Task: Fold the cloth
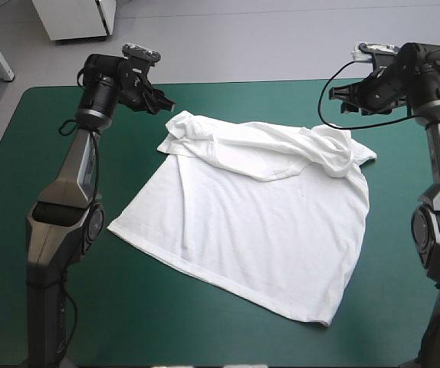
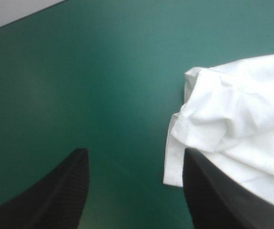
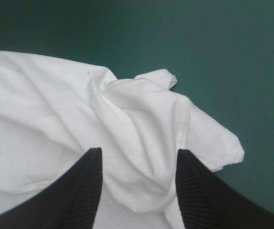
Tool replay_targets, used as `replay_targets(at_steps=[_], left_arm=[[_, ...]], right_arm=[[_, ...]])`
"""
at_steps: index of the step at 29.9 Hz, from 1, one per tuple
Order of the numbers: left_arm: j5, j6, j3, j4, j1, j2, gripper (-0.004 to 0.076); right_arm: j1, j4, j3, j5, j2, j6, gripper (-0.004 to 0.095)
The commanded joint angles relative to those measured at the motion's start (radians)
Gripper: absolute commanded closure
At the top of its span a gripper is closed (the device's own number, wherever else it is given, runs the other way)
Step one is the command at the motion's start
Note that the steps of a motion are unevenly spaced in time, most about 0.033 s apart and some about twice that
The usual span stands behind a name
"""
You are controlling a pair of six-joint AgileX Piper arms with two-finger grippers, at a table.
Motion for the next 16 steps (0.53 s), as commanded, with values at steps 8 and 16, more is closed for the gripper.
replay_targets(at_steps=[8,16], left_arm=[[0.032,-0.07,0.587,0.03,0.002,-0.463,0.0295],[0.032,-0.098,0.97,0.026,0.0,-0.754,0.0296]], right_arm=[[0.001,-0.02,0.136,0.002,-0.316,0.023,0.0467],[0.001,0.012,0.391,0.002,-0.537,0.029,0.0467]])
